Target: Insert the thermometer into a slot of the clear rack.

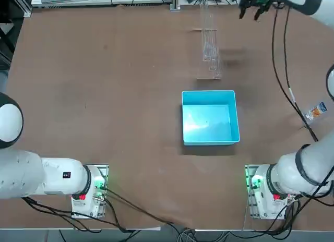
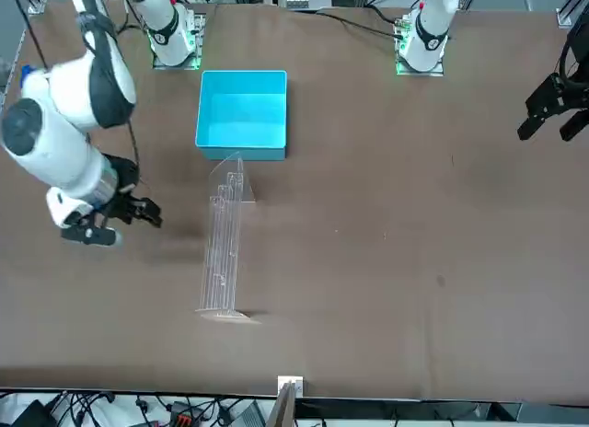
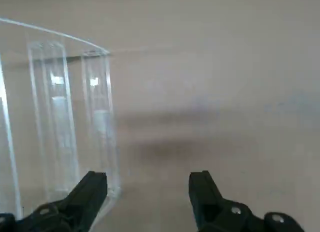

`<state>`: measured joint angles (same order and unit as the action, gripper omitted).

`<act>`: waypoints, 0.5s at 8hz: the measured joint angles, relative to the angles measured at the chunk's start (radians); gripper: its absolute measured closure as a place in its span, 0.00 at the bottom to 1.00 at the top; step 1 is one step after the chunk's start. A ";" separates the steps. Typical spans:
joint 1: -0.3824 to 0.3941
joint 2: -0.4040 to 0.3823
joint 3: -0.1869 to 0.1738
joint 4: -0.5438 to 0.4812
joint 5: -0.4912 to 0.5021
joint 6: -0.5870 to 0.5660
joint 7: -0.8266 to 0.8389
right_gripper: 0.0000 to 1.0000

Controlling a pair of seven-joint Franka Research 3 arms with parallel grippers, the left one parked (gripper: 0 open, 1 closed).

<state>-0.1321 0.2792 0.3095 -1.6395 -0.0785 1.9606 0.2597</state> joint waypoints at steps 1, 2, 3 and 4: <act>-0.031 -0.035 0.000 0.001 0.000 -0.037 -0.063 0.00; -0.058 -0.073 -0.001 0.001 0.000 -0.081 -0.127 0.00; -0.080 -0.109 -0.001 0.001 0.000 -0.126 -0.193 0.00; -0.102 -0.142 -0.001 0.001 0.000 -0.161 -0.248 0.00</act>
<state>-0.2344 0.1372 0.3086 -1.6383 -0.0783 1.7994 0.0113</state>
